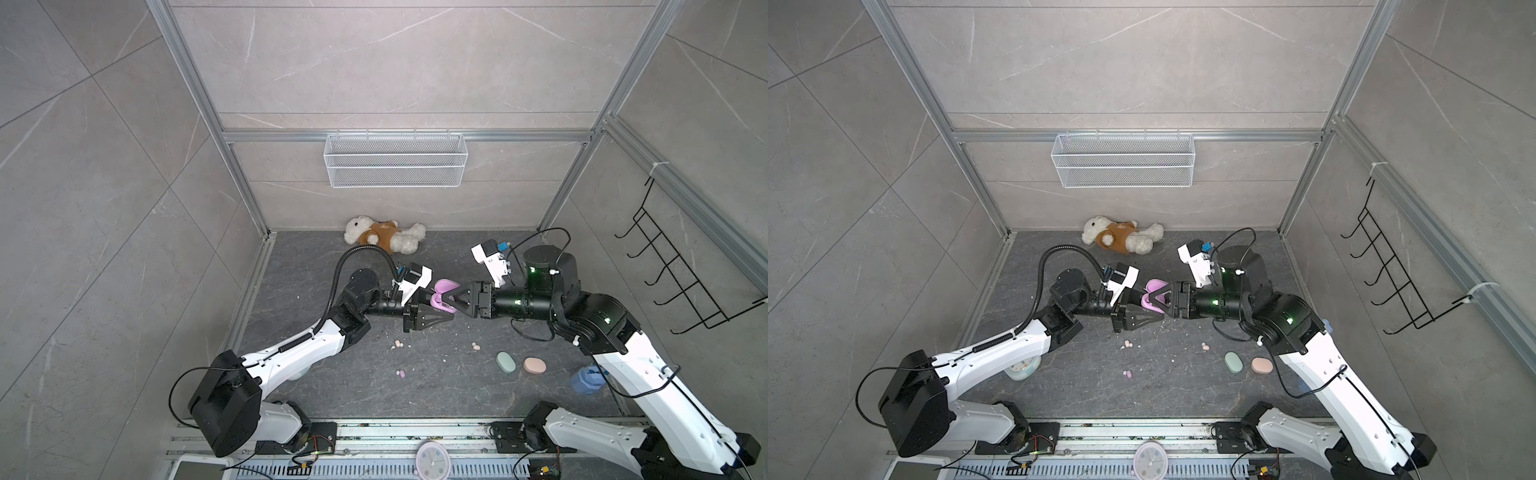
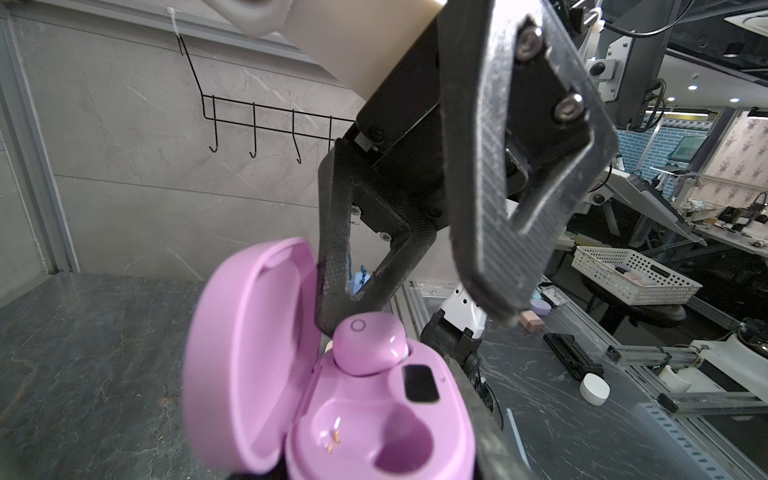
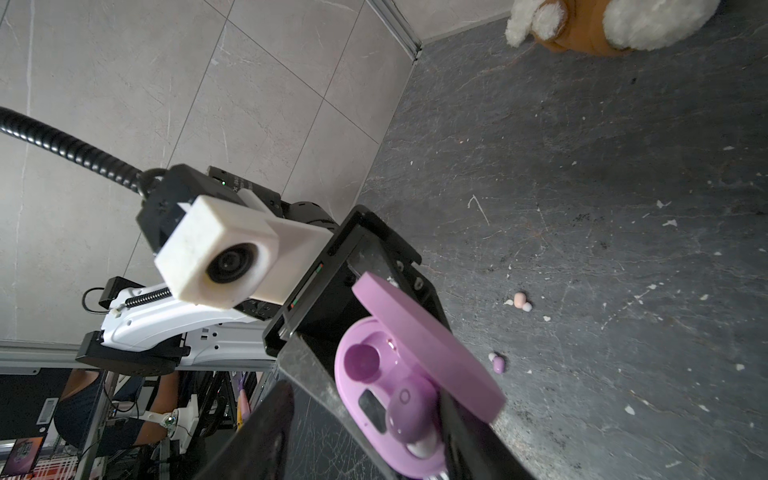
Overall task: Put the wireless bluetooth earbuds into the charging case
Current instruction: 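Press the earbud into a case slot and open the right gripper, then move the right gripper back down toward the second purple earbud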
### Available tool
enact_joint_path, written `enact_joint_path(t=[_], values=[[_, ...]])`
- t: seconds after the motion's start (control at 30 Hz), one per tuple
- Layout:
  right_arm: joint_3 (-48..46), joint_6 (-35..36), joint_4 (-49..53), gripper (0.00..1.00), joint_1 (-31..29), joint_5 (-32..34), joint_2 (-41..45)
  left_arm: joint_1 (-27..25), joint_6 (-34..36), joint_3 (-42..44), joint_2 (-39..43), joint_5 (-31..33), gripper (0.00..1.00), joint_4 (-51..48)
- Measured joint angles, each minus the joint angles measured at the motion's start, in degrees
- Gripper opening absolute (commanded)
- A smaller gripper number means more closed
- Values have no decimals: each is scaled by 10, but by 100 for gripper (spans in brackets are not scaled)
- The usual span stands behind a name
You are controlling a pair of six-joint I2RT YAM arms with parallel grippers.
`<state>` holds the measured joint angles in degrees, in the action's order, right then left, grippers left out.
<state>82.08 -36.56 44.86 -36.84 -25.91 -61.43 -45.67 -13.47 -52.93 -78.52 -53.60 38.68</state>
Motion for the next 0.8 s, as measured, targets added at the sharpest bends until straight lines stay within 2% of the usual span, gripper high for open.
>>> enact_joint_path(t=[0.2,0.6,0.8], values=[[7,0,9,69,0,2,-1,0,0,0,0,3,29,-1],[33,0,35,72,1,4,-7,0,5,10,0,11,28,0],[28,0,45,72,1,3,7,28,4,50,5,17,28,-2]])
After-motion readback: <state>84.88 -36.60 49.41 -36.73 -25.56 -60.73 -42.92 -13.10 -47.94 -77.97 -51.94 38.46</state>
